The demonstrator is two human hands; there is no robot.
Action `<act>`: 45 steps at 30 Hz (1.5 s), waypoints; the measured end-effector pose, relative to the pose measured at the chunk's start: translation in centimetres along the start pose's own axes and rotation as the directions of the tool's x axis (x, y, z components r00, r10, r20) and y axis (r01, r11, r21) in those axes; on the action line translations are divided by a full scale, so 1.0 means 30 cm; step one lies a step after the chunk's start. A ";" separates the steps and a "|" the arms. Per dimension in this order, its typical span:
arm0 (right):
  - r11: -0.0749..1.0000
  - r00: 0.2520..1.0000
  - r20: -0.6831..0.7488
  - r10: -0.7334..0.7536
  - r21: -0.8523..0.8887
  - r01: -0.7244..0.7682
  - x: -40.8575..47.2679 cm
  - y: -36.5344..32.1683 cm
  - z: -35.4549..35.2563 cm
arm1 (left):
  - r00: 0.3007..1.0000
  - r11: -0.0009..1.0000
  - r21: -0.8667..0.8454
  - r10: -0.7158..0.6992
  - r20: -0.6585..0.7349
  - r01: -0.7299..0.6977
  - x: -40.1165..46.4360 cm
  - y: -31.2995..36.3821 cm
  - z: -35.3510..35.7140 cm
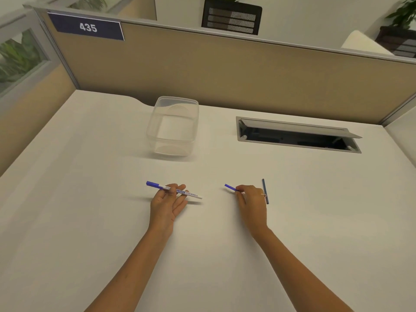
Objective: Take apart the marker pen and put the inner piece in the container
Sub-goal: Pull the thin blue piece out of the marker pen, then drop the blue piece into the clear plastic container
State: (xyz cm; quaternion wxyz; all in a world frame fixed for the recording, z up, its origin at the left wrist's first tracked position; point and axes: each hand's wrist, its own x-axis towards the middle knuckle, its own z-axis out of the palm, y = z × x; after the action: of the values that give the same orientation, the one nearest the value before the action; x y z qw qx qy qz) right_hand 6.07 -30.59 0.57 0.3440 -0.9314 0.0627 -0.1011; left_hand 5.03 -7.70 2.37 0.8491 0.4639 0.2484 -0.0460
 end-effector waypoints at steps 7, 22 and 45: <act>0.980 0.989 -0.074 -0.130 -0.161 0.117 -0.021 0.035 0.039 | 0.966 0.846 0.469 0.250 0.070 -0.253 0.024 0.053 0.105; 0.968 0.989 -0.060 -0.138 -0.218 0.122 -0.017 0.040 0.047 | 0.826 0.372 0.742 0.334 0.453 -0.558 0.066 0.017 0.207; 0.964 0.989 -0.068 -0.131 -0.243 0.111 -0.019 0.031 0.045 | 0.756 0.296 0.714 0.431 0.493 -0.634 0.050 -0.011 0.153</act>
State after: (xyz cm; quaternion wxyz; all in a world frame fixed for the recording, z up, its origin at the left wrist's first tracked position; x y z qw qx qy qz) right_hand 5.80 -30.34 -1.13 0.2200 -0.9630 0.0317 -0.1527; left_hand 7.97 -11.39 3.46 0.4913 0.8650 -0.0671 0.0766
